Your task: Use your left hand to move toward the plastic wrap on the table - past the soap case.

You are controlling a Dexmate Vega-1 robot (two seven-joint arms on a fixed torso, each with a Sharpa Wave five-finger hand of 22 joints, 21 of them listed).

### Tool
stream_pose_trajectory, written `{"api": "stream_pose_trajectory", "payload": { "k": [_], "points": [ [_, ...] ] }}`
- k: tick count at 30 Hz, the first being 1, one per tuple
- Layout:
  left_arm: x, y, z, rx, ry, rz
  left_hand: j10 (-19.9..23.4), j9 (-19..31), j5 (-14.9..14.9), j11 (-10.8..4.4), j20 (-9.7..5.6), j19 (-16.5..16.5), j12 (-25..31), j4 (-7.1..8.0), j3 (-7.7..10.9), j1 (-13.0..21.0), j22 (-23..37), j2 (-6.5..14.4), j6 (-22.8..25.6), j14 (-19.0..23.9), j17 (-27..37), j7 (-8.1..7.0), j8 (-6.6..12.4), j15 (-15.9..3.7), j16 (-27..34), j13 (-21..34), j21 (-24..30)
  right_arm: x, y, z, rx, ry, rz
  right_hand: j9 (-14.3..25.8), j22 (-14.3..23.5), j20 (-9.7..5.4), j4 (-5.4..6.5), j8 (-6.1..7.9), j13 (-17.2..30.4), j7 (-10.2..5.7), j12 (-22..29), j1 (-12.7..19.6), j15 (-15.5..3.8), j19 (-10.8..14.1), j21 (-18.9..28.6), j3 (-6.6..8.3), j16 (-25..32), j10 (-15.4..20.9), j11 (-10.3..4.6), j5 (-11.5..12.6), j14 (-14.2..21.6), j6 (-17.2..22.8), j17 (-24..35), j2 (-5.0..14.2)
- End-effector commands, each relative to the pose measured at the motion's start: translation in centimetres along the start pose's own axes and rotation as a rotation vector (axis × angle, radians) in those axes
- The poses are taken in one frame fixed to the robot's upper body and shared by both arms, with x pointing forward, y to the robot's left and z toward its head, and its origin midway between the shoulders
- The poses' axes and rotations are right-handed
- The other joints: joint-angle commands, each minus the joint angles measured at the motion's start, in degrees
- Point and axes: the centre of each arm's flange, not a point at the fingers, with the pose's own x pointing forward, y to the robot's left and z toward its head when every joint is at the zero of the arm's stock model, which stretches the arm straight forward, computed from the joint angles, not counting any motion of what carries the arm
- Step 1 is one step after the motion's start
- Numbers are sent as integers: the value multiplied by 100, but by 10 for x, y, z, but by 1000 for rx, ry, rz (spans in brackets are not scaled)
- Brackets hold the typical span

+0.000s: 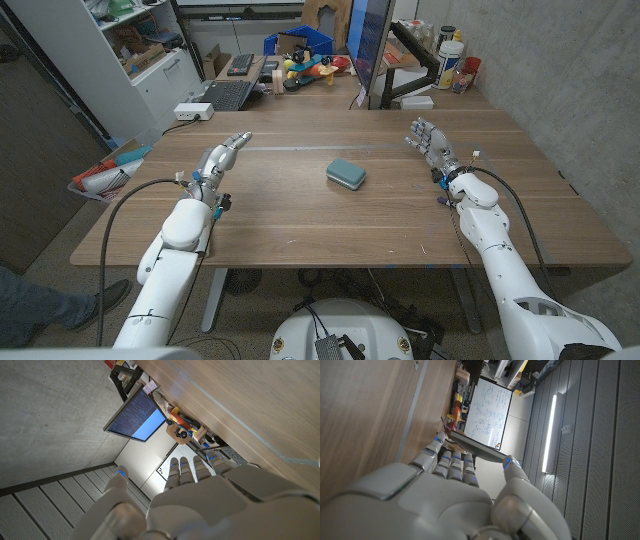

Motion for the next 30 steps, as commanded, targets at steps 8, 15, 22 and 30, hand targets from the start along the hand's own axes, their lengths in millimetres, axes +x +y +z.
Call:
{"api": "stream_pose_trajectory", "payload": {
  "k": [8,15,22,30],
  "points": [
    [-14,7,7,97,18,-13,9,25,-25,-5,46,-10,32,-42,10,57,29,-2,50,36,15,2,28,15,23,26,-17,-1,6,-3,-5,-6,3,14,30,14,6,3,34,15,-10,0,-1,10,32,-48,23,57,8,24,30,46,2,48],
    [-21,7,7,127,26,-5,8,25,-28,-10,43,-8,32,-50,7,65,30,0,61,32,15,-3,29,16,21,26,-20,2,9,-4,-10,0,12,15,30,14,5,1,34,14,-11,1,0,9,31,-56,23,56,4,24,28,45,-3,52],
    [-27,7,5,129,32,6,12,25,-31,12,48,-9,33,-58,3,71,30,0,74,35,15,-6,32,15,21,26,-23,4,11,-4,-16,3,18,14,30,15,6,-1,34,15,-13,-3,1,10,32,-67,23,56,3,24,27,45,-5,51],
    [-33,10,7,149,39,29,12,26,-35,-8,50,-8,33,-66,-1,79,31,3,85,37,16,-5,32,8,21,26,-26,9,12,-7,-16,9,24,15,30,19,4,-1,34,16,-14,-1,4,7,31,-75,24,55,4,24,27,48,-10,58]
  ]
}}
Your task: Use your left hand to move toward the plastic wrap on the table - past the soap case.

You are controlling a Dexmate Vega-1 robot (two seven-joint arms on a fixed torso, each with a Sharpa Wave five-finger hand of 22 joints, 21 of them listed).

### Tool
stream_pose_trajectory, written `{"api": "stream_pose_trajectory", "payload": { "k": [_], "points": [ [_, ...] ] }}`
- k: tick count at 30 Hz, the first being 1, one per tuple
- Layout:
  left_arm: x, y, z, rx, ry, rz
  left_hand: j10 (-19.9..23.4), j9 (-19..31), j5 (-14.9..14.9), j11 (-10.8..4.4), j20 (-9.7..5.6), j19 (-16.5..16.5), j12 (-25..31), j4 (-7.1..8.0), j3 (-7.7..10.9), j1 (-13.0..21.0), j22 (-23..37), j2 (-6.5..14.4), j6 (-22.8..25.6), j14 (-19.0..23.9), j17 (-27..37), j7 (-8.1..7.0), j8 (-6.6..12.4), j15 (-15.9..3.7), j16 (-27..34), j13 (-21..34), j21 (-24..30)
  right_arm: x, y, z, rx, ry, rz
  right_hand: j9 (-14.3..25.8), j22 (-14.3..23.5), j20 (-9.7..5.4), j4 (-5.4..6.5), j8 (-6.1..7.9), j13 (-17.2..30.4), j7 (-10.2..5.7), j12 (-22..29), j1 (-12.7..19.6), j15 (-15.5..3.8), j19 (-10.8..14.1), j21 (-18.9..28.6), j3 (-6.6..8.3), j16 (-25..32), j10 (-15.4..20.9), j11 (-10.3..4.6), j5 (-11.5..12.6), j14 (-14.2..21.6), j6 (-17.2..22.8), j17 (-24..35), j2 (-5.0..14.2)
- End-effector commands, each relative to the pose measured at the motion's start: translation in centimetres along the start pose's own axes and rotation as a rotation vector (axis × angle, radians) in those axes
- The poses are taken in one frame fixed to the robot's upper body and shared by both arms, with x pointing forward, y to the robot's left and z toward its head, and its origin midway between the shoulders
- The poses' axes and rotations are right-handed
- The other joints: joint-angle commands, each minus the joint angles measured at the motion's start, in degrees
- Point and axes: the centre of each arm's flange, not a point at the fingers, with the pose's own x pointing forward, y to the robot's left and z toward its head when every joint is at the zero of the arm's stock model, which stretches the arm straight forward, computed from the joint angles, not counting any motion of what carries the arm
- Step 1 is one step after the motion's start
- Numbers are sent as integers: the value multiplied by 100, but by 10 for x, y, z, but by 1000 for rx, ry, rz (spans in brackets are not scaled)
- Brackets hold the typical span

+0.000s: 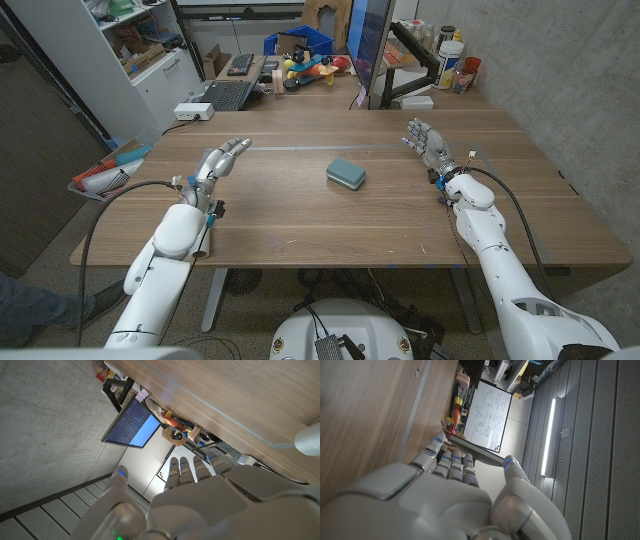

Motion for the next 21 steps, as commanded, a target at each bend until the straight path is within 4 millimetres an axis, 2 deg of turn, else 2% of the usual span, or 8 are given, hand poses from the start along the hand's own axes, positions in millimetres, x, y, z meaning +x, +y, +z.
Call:
{"api": "stream_pose_trajectory", "payload": {
  "k": [1,21],
  "points": [
    [-11,4,1,34,14,31,16,26,-13,3,56,-9,35,-45,22,80,31,3,54,38,15,27,31,8,22,27,-4,7,3,-3,-3,8,11,14,30,19,3,-1,34,17,-15,1,0,5,31,-27,23,54,4,25,26,48,16,58],
    [-24,10,0,167,70,77,29,26,-17,-17,61,0,39,-68,13,105,31,10,119,46,15,20,46,11,23,27,-8,16,4,-6,-4,17,27,14,30,20,0,-5,34,12,-19,1,-2,0,30,-51,25,51,3,26,24,45,4,66]
  ]
}}
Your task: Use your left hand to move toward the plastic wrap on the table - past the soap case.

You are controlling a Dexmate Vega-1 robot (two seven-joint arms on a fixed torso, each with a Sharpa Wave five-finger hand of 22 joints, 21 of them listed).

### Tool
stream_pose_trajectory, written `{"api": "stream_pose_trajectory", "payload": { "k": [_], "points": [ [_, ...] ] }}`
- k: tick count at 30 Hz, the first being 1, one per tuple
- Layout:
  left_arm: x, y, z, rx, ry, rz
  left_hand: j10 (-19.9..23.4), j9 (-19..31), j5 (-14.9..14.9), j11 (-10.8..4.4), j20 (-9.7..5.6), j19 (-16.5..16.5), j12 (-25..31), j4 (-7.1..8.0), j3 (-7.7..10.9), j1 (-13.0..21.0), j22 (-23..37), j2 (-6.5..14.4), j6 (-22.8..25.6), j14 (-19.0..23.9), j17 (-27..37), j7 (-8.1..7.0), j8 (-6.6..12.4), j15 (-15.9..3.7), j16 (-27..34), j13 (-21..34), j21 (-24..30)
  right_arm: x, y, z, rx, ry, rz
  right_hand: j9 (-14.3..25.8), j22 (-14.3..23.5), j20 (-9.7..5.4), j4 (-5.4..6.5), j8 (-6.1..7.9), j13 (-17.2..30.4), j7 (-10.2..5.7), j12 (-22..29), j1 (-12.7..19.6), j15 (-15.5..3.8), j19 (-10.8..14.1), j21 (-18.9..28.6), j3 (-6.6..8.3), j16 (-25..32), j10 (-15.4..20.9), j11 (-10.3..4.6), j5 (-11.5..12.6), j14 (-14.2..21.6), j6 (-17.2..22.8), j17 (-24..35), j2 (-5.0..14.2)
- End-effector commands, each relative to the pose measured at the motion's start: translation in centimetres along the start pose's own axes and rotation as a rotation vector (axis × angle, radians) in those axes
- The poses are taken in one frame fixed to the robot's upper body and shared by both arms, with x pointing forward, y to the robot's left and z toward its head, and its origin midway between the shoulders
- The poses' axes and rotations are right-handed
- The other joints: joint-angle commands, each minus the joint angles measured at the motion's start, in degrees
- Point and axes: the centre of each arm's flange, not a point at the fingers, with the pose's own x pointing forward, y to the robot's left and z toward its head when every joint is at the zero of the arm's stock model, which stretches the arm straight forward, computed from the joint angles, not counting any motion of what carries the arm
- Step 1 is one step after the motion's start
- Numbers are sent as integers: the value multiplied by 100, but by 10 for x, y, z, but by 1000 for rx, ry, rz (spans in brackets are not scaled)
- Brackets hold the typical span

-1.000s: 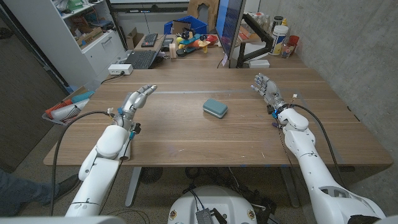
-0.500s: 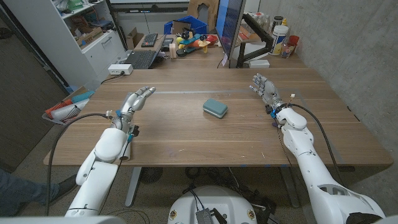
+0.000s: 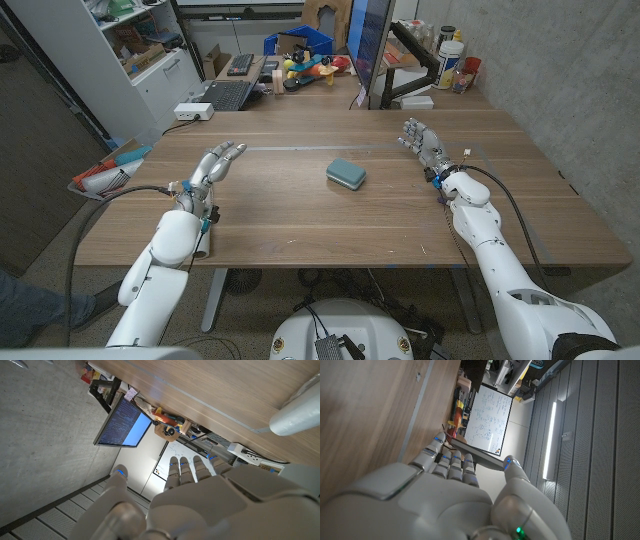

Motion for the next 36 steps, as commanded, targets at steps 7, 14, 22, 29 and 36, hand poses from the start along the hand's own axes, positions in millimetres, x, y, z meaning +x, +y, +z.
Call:
{"api": "stream_pose_trajectory", "payload": {
  "k": [7,14,22,29,36],
  "points": [
    [-10,4,2,101,36,33,39,27,-19,-5,42,23,42,-26,10,60,31,6,57,55,16,5,45,25,25,27,-9,5,-1,-2,-2,6,8,15,30,22,0,-5,34,15,-18,1,2,1,31,-11,26,54,5,27,27,47,1,68],
    [-14,5,4,143,47,41,44,27,-20,-4,48,25,44,-31,8,66,31,8,61,61,16,-2,42,27,26,27,-10,7,-3,-2,-1,1,9,15,30,24,-1,-7,34,15,-18,2,-4,1,32,-17,26,56,1,27,27,45,-3,69],
    [-17,9,5,201,62,44,53,27,-21,-2,55,26,47,-37,4,73,31,9,79,69,16,-5,45,21,28,28,-12,9,-2,-1,-1,-2,10,15,30,24,-5,-6,34,10,-19,4,-6,2,32,-25,25,55,2,28,27,49,-8,69],
    [-21,10,6,276,87,47,59,28,-22,-32,60,26,48,-43,0,80,31,11,103,73,16,0,49,18,28,28,-14,13,-1,-2,2,-3,11,15,30,24,-1,-8,34,9,-19,0,-3,1,32,-30,27,56,6,29,29,46,-9,74],
    [-23,8,5,365,112,47,76,28,-22,-18,62,28,54,-48,-3,86,31,13,120,82,16,-12,51,9,30,28,-15,17,2,-4,6,0,17,15,30,28,-3,-8,35,11,-19,0,-3,0,32,-35,25,59,7,30,26,46,-13,75]
  ]
}}
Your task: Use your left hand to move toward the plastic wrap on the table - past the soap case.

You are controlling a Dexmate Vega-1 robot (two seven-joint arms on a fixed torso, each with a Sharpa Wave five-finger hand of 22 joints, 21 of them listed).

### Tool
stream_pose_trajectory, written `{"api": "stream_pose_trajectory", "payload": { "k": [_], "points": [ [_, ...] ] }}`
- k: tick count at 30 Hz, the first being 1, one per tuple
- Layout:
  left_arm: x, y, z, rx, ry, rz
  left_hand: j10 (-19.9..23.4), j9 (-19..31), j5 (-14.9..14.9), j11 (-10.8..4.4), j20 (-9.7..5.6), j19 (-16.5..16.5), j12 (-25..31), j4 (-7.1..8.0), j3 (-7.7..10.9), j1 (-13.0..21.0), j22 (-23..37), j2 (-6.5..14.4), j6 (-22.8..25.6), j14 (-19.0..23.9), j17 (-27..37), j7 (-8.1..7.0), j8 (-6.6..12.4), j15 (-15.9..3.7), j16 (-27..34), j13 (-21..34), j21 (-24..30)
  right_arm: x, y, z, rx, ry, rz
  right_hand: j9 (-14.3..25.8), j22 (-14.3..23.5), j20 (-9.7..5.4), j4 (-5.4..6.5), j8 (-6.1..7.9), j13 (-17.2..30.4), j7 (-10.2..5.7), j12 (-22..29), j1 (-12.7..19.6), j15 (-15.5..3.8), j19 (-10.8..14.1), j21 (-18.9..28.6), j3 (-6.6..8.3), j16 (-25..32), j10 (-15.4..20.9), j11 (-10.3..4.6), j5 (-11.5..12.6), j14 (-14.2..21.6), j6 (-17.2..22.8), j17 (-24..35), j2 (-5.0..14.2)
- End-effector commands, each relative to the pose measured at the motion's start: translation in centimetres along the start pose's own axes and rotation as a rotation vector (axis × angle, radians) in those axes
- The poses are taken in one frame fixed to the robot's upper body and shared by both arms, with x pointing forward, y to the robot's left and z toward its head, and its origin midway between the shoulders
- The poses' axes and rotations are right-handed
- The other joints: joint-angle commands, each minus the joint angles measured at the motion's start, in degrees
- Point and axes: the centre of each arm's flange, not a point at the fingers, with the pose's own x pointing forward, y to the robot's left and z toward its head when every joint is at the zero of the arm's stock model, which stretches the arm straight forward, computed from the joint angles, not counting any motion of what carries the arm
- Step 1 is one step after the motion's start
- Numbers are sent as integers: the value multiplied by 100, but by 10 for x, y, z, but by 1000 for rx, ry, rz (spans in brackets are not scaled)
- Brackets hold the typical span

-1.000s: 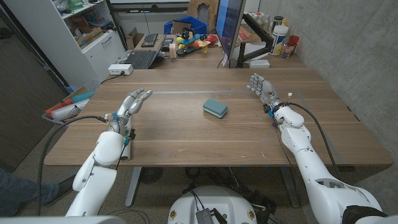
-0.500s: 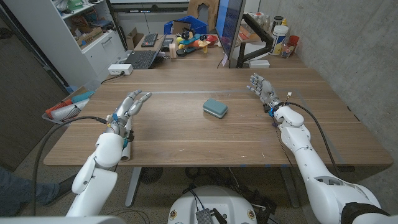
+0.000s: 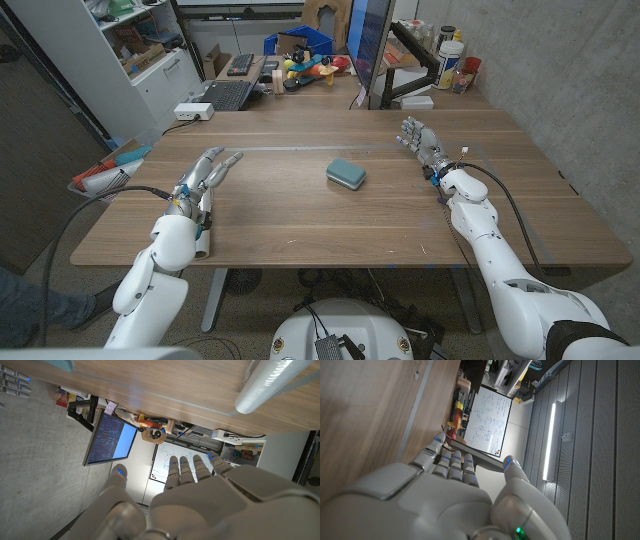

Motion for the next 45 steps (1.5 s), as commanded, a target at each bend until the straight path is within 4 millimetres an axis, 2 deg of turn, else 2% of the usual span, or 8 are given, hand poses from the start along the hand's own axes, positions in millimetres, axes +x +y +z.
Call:
{"api": "stream_pose_trajectory", "payload": {
  "k": [1,15,45],
  "points": [
    [-5,0,0,137,37,5,49,28,-22,29,43,9,31,-32,14,65,31,-9,57,31,16,-12,49,4,29,28,-14,7,4,-2,5,-1,7,15,30,24,11,-7,34,13,-20,24,1,-1,32,-20,25,56,7,31,28,48,13,52],
    [-1,2,-4,275,107,-21,83,29,-20,7,50,25,41,-43,9,80,31,-4,112,64,15,-28,60,-7,37,28,-11,15,10,-6,7,9,18,14,30,25,12,-8,34,11,-19,22,-1,-3,31,-23,22,61,5,34,24,51,8,56],
    [0,3,-11,392,179,-48,108,30,-18,-28,81,18,42,-60,-8,100,31,-1,160,95,15,-33,53,-11,38,28,-20,23,14,-10,-2,27,30,14,30,21,11,-10,35,10,-21,20,-2,-22,26,-30,19,59,1,38,27,50,-4,60]
  ]
}}
